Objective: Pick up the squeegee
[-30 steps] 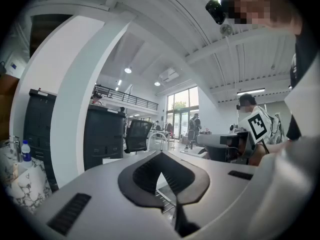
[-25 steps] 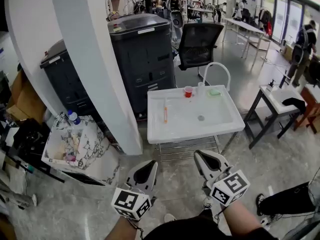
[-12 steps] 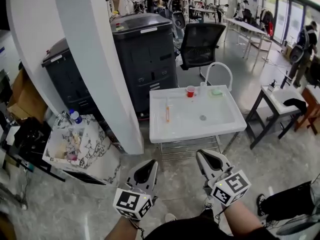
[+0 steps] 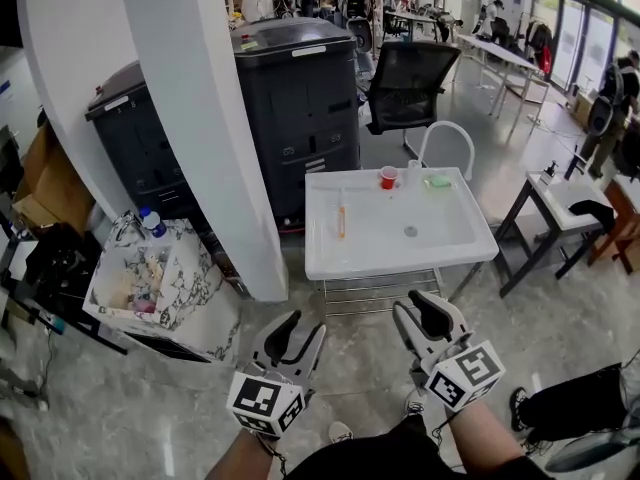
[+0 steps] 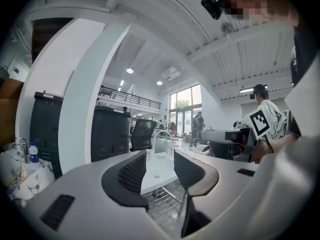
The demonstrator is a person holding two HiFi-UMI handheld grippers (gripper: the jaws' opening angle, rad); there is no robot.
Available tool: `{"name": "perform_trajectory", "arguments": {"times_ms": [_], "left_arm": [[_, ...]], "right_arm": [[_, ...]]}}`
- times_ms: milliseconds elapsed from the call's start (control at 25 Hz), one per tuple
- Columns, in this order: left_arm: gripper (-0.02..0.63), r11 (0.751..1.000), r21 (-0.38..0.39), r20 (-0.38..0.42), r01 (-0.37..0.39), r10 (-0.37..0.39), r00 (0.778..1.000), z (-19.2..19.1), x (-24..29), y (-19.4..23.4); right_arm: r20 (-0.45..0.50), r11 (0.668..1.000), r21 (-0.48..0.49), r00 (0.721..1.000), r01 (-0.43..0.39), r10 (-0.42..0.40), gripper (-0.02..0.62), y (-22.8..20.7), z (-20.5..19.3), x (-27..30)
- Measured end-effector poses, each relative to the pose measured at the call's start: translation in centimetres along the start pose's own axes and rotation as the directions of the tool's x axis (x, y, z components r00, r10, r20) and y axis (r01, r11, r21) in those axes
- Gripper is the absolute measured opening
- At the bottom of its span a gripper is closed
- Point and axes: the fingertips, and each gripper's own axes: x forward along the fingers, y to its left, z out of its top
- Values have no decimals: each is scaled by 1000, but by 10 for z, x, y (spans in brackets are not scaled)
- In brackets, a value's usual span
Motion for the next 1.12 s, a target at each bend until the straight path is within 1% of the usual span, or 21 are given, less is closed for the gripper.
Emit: {"name": "perform_trajectory", "arguments": {"times_ms": [280, 520, 800, 1120], "left_arm": [[181, 1000, 2, -8, -3, 3, 1000, -4, 5, 3], [181, 1000, 4, -20, -9, 9, 1000, -6, 25, 3], [181, 999, 5, -29, -41, 41, 999, -1, 67, 6], [181, 996, 12, -33, -84, 84, 996, 8, 137, 10]], "right_arm": [[9, 1000, -1, 1000, 1, -1, 150, -6, 1, 2], [18, 1000, 6, 1000, 2, -2, 150, -29, 2, 9], [23, 1000, 22, 1000, -15, 14, 149, -74, 6, 32], [28, 997, 37, 998, -64, 63, 143, -141, 17, 69]]}}
